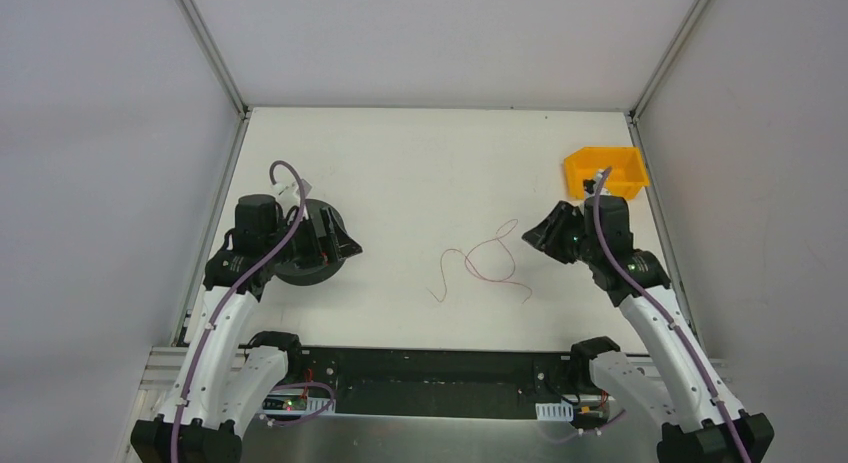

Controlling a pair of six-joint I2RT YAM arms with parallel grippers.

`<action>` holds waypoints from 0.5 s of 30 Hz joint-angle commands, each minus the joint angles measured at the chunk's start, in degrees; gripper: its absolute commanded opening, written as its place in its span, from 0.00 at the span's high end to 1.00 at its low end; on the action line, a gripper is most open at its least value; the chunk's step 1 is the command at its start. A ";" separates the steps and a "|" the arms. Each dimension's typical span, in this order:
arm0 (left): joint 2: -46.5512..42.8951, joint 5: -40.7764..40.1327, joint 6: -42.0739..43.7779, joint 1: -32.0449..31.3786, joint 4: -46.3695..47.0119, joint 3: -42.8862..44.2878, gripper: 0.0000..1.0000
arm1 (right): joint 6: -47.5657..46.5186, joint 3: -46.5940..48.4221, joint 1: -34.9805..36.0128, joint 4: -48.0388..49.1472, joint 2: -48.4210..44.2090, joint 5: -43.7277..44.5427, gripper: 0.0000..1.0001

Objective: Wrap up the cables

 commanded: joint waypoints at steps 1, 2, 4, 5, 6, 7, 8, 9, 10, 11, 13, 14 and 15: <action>-2.17 -3.24 0.29 -0.29 0.46 0.32 0.13 | -4.67 -1.03 8.06 9.33 -3.76 -5.78 0.60; -2.82 -3.95 0.30 -0.31 0.21 0.34 0.13 | -5.00 -3.54 10.74 13.28 -4.41 -6.25 0.59; -3.92 -5.66 0.30 -0.32 -0.17 0.35 0.13 | -5.66 -9.08 16.13 23.98 -5.37 -4.83 0.57; -4.45 -6.26 0.30 -0.25 -0.35 0.42 0.13 | -5.98 -11.53 18.98 28.05 -5.58 -3.37 0.55; -4.87 -6.78 0.30 -0.28 -0.52 0.46 0.13 | -7.21 -13.54 21.69 32.21 -5.28 -2.22 0.53; -5.18 -7.09 0.30 -0.28 -0.62 0.42 0.13 | -9.00 -15.36 24.49 35.79 -4.70 -1.09 0.51; -5.42 -7.33 0.27 -0.28 -0.71 0.41 0.13 | -11.16 -16.92 27.66 39.16 -3.54 -0.49 0.49; -5.66 -7.43 0.31 -0.28 -0.73 0.41 0.13 | -14.20 -18.28 30.83 42.30 -2.16 -0.15 0.47; -5.74 -7.50 0.30 -0.28 -0.81 0.33 0.12 | -17.32 -19.15 35.48 44.60 -0.53 0.42 0.45; -5.81 -7.55 0.24 -0.28 -0.82 0.37 0.12 | -20.40 -19.72 38.92 46.46 2.18 1.86 0.44; -5.80 -7.49 0.21 -0.32 -0.91 0.46 0.12 | -26.17 -20.28 44.84 49.24 6.82 6.29 0.42; -5.76 -7.38 0.20 -0.30 -0.99 0.54 0.12 | -28.13 -20.24 46.64 50.39 9.51 10.14 0.42; -5.88 -7.33 0.19 -0.28 -1.00 0.55 0.12 | -29.40 -19.83 47.98 51.25 11.84 12.07 0.41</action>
